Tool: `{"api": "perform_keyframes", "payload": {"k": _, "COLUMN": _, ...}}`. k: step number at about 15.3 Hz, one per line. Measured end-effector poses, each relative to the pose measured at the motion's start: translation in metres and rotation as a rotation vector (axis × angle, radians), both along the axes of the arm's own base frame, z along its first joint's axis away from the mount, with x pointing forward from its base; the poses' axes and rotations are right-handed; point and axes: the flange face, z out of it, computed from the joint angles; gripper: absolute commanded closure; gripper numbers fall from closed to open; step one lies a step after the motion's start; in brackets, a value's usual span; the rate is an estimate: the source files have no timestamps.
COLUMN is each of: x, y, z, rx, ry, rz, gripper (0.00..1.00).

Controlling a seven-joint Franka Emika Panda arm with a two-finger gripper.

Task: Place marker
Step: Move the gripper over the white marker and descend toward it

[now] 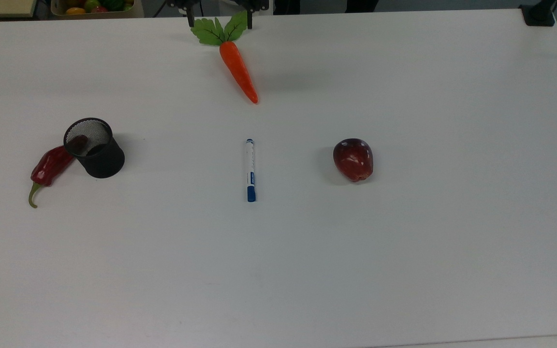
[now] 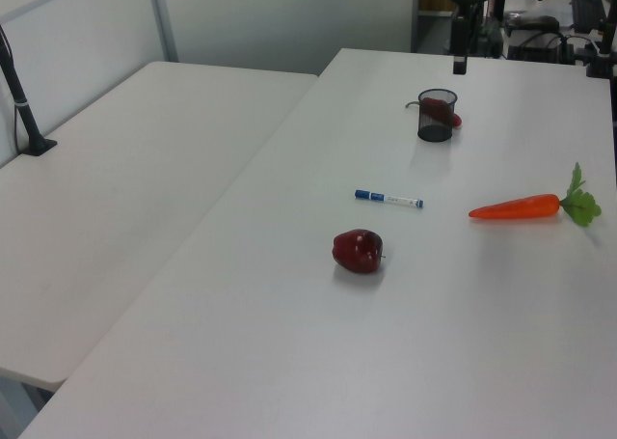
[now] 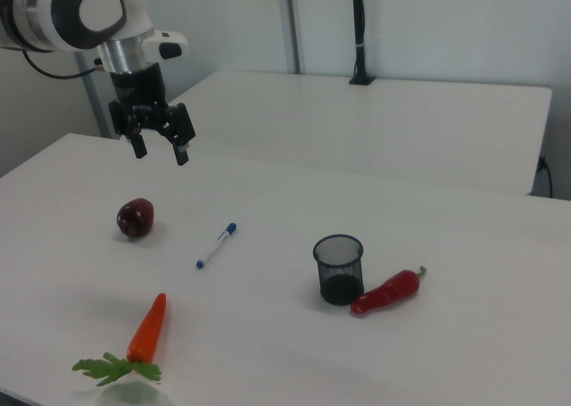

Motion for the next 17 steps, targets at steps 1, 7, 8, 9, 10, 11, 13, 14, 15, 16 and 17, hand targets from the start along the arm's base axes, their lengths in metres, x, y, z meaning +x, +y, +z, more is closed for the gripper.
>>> {"api": "perform_keyframes", "payload": {"k": 1, "x": 0.005, "y": 0.001, "z": -0.004, "rx": 0.003, "ry": -0.011, "rz": 0.0, "gripper": 0.0}}
{"api": "perform_keyframes", "payload": {"k": 7, "x": 0.045, "y": 0.004, "z": -0.054, "rx": 0.013, "ry": -0.06, "rz": 0.004, "gripper": 0.0}}
{"api": "perform_keyframes", "payload": {"k": 8, "x": 0.052, "y": 0.005, "z": -0.066, "rx": 0.014, "ry": -0.065, "rz": 0.005, "gripper": 0.0}}
{"api": "perform_keyframes", "payload": {"k": 9, "x": 0.059, "y": 0.005, "z": -0.077, "rx": 0.016, "ry": -0.069, "rz": 0.006, "gripper": 0.0}}
{"api": "perform_keyframes", "payload": {"k": 10, "x": 0.065, "y": 0.006, "z": -0.088, "rx": 0.018, "ry": -0.072, "rz": 0.004, "gripper": 0.0}}
{"api": "perform_keyframes", "payload": {"k": 11, "x": 0.07, "y": 0.006, "z": -0.101, "rx": 0.019, "ry": -0.072, "rz": 0.003, "gripper": 0.0}}
{"api": "perform_keyframes", "payload": {"k": 13, "x": 0.081, "y": 0.01, "z": -0.126, "rx": 0.022, "ry": -0.067, "rz": 0.007, "gripper": 0.0}}
{"api": "perform_keyframes", "payload": {"k": 14, "x": 0.085, "y": 0.014, "z": -0.139, "rx": 0.024, "ry": -0.067, "rz": 0.012, "gripper": 0.0}}
{"api": "perform_keyframes", "payload": {"k": 15, "x": 0.089, "y": 0.02, "z": -0.151, "rx": 0.027, "ry": -0.069, "rz": 0.012, "gripper": 0.0}}
{"api": "perform_keyframes", "payload": {"k": 16, "x": 0.094, "y": 0.025, "z": -0.162, "rx": 0.03, "ry": -0.074, "rz": 0.012, "gripper": 0.0}}
{"api": "perform_keyframes", "payload": {"k": 17, "x": 0.097, "y": 0.03, "z": -0.173, "rx": 0.032, "ry": -0.079, "rz": 0.008, "gripper": 0.0}}
